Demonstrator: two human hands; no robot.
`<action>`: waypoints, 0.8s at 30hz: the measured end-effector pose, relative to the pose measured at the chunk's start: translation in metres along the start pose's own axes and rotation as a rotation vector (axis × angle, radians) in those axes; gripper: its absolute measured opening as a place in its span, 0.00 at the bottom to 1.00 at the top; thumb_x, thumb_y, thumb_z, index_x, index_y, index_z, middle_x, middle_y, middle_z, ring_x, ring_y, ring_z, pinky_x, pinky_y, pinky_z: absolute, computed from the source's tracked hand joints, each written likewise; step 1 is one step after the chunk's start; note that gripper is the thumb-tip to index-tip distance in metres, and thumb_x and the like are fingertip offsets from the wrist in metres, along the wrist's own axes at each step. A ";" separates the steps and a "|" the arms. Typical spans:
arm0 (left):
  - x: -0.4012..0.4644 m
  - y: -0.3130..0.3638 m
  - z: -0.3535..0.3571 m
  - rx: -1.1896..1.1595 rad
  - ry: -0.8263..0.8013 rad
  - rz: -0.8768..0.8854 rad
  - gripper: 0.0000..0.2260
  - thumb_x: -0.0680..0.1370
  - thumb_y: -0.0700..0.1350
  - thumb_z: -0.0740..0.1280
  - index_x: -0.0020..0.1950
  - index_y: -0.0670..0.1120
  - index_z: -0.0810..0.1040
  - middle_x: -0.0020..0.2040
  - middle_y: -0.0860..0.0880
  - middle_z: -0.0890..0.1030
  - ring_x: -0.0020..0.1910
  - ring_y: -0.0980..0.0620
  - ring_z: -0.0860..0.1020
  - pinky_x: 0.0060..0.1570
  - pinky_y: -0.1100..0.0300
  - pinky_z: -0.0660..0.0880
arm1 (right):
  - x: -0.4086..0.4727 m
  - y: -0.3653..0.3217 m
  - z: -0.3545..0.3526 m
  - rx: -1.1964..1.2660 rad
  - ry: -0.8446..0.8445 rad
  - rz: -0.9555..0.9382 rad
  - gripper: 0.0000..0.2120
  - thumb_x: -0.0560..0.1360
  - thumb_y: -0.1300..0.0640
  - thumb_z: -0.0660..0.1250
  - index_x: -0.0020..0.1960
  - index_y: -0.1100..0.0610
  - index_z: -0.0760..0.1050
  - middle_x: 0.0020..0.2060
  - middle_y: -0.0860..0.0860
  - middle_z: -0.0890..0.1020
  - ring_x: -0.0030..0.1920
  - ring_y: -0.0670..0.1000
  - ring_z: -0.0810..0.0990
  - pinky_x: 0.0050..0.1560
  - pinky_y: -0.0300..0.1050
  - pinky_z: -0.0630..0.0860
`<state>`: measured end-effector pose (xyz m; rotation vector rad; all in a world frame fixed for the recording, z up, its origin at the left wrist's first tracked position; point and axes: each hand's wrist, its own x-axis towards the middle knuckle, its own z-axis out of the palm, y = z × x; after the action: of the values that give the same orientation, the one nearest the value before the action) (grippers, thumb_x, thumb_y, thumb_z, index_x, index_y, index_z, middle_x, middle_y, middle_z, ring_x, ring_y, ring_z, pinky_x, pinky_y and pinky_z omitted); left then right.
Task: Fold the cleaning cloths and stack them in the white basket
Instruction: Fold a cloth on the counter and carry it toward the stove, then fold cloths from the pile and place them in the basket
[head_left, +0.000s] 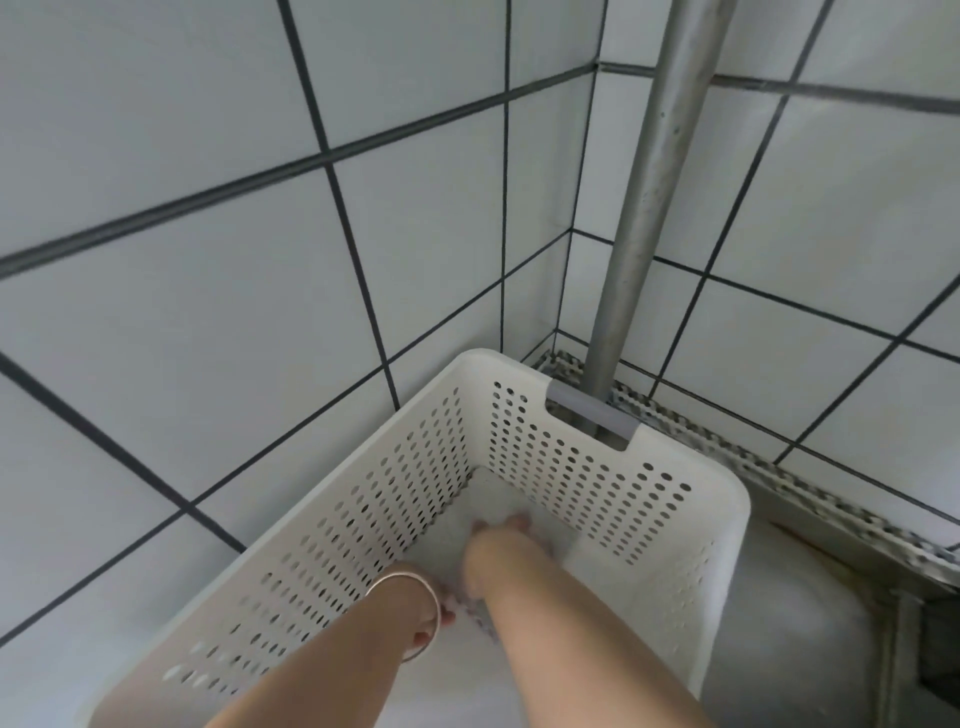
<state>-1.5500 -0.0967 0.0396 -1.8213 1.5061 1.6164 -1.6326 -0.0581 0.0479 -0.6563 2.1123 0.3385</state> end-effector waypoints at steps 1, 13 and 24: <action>-0.009 -0.002 -0.003 0.021 -0.013 0.023 0.05 0.79 0.36 0.61 0.51 0.36 0.74 0.37 0.43 0.79 0.32 0.52 0.77 0.30 0.61 0.67 | -0.010 0.001 -0.003 -0.002 0.001 -0.021 0.36 0.77 0.55 0.61 0.77 0.51 0.43 0.74 0.62 0.39 0.72 0.70 0.52 0.68 0.66 0.61; -0.121 0.010 -0.033 0.747 0.337 0.563 0.10 0.76 0.51 0.61 0.55 0.53 0.76 0.55 0.50 0.79 0.51 0.49 0.78 0.53 0.59 0.74 | -0.095 0.064 -0.053 -0.220 0.686 -0.586 0.24 0.78 0.57 0.58 0.73 0.51 0.60 0.68 0.54 0.67 0.66 0.56 0.66 0.65 0.52 0.65; -0.194 -0.112 -0.061 0.607 0.622 0.807 0.21 0.71 0.62 0.59 0.59 0.56 0.76 0.67 0.55 0.71 0.66 0.49 0.68 0.66 0.52 0.63 | -0.142 0.126 -0.011 -0.193 1.117 -0.648 0.32 0.70 0.52 0.67 0.73 0.49 0.62 0.70 0.52 0.68 0.70 0.55 0.64 0.71 0.52 0.56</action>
<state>-1.3924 0.0007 0.1792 -1.4756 2.8696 0.6007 -1.6432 0.0876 0.1695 -1.9026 2.6766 -0.2793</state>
